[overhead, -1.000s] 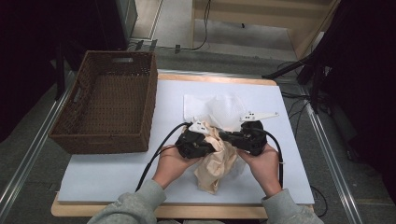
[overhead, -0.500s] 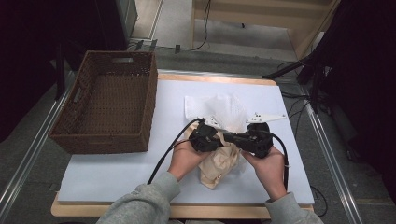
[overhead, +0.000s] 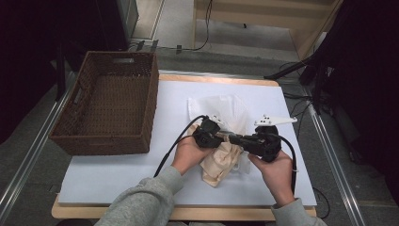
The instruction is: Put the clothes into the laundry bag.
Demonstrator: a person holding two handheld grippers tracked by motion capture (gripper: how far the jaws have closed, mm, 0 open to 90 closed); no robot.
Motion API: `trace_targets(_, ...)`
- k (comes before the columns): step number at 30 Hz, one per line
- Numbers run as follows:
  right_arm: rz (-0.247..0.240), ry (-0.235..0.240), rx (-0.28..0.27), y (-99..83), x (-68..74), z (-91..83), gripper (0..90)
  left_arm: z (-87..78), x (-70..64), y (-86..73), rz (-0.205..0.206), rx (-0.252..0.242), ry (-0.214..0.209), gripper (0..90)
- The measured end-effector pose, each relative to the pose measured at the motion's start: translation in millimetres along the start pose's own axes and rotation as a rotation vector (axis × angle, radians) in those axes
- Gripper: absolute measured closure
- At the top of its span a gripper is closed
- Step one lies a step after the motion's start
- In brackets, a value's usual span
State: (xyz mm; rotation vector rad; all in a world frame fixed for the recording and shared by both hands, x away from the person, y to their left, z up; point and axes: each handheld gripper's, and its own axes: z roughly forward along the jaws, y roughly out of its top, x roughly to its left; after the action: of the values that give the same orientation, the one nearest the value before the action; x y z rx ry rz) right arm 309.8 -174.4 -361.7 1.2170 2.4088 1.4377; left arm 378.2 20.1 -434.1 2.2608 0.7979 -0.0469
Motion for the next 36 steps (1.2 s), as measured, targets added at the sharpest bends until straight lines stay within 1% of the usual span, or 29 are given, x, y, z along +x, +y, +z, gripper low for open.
trace_targets(3,-0.008,-0.01,0.011,-3.5,-2.8,4.1,89.2,-2.2,1.0,0.1,-0.007,0.006,-0.008,90.0)
trace_targets(4,-0.002,-0.014,0.018,-4.8,-3.8,5.4,89.2,-3.3,1.0,0.1,-0.016,-0.004,-0.019,90.0)
trace_targets(6,-0.003,-0.021,0.023,-6.3,-5.5,7.2,89.1,-6.6,-0.2,0.3,-0.012,-0.005,-0.025,90.0)
trace_targets(7,-0.001,-0.023,0.027,-6.6,-6.1,8.2,89.1,-9.1,-1.1,0.4,-0.005,-0.002,-0.034,89.8)
trace_targets(9,-0.003,-0.022,0.034,-7.4,-7.7,10.0,89.1,-13.4,-2.7,0.6,0.022,0.006,-0.032,90.0)
trace_targets(10,-0.001,-0.024,0.042,-8.4,-8.6,12.4,89.1,-19.0,-4.6,1.1,0.018,0.0,-0.042,87.7)
trace_targets(11,-0.001,-0.024,0.042,-8.4,-8.6,12.4,89.1,-19.0,-4.6,1.1,0.018,0.0,-0.042,85.7)
trace_targets(12,-0.001,-0.025,0.051,-10.0,-11.0,15.0,89.1,-22.7,-5.3,0.9,0.016,-0.016,-0.046,84.0)
trace_targets(15,0.008,-0.026,0.056,-11.5,-13.9,16.8,89.1,-35.2,-6.2,-0.2,0.017,-0.036,-0.061,82.4)
trace_targets(16,0.015,-0.029,0.057,-12.1,-15.2,16.7,89.0,-41.9,-6.0,-2.2,0.017,-0.036,-0.068,78.8)
trace_targets(17,0.015,-0.029,0.057,-12.1,-15.2,16.7,89.0,-41.9,-6.0,-2.2,0.017,-0.036,-0.068,77.5)
trace_targets(18,0.014,-0.028,0.056,-12.3,-16.1,16.9,89.0,-47.1,-6.4,-4.4,0.021,-0.03,-0.079,75.3)
trace_targets(20,0.015,-0.029,0.058,-12.5,-16.4,16.9,89.0,-48.7,-7.0,-5.3,0.021,-0.031,-0.082,69.2)
trace_targets(21,0.017,-0.029,0.058,-12.6,-16.5,16.9,89.0,-53.5,-8.5,-8.1,0.029,-0.036,-0.091,65.9)
trace_targets(23,0.016,-0.029,0.057,-12.7,-16.6,16.9,89.0,-55.5,-9.6,-9.1,0.03,-0.038,-0.094,57.7)
trace_targets(24,0.015,-0.029,0.058,-12.8,-17.1,17.2,89.0,-59.2,-10.3,-11.7,0.033,-0.041,-0.108,52.7)
trace_targets(25,0.015,-0.029,0.058,-12.8,-17.1,17.2,89.0,-59.2,-10.3,-11.7,0.033,-0.041,-0.108,47.3)
trace_targets(26,0.015,-0.029,0.058,-13.1,-17.5,17.4,89.0,-62.1,-9.9,-15.3,0.046,-0.053,-0.113,43.2)
trace_targets(27,0.017,-0.027,0.06,-13.1,-17.5,17.4,89.0,-64.4,-9.9,-17.7,0.048,-0.055,-0.103,40.4)
trace_targets(29,0.018,-0.026,0.061,-13.2,-17.9,17.7,89.0,-67.2,-9.3,-22.2,0.047,-0.062,-0.1,36.6)
trace_targets(30,0.019,-0.026,0.06,-13.3,-17.9,17.7,89.0,-68.8,-8.7,-24.3,0.051,-0.054,-0.095,33.9)
trace_targets(32,0.017,-0.026,0.062,-13.3,-17.6,17.6,88.9,-69.9,-7.9,-26.3,0.048,-0.047,-0.096,32.0)
trace_targets(33,0.018,-0.026,0.061,-13.3,-17.7,17.7,88.9,-71.5,-5.8,-29.8,0.031,-0.037,-0.105,31.1)
trace_targets(34,0.019,-0.026,0.061,-13.2,-17.8,17.6,88.9,-73.0,-4.6,-32.2,0.028,-0.032,-0.106,30.6)
trace_targets(35,0.018,-0.026,0.06,-13.1,-17.9,17.5,88.9,-75.1,-4.0,-35.6,0.032,-0.037,-0.103,30.7)
trace_targets(36,0.018,-0.026,0.06,-13.0,-18.0,17.4,89.0,-75.1,-4.0,-35.6,0.032,-0.037,-0.103,30.6)
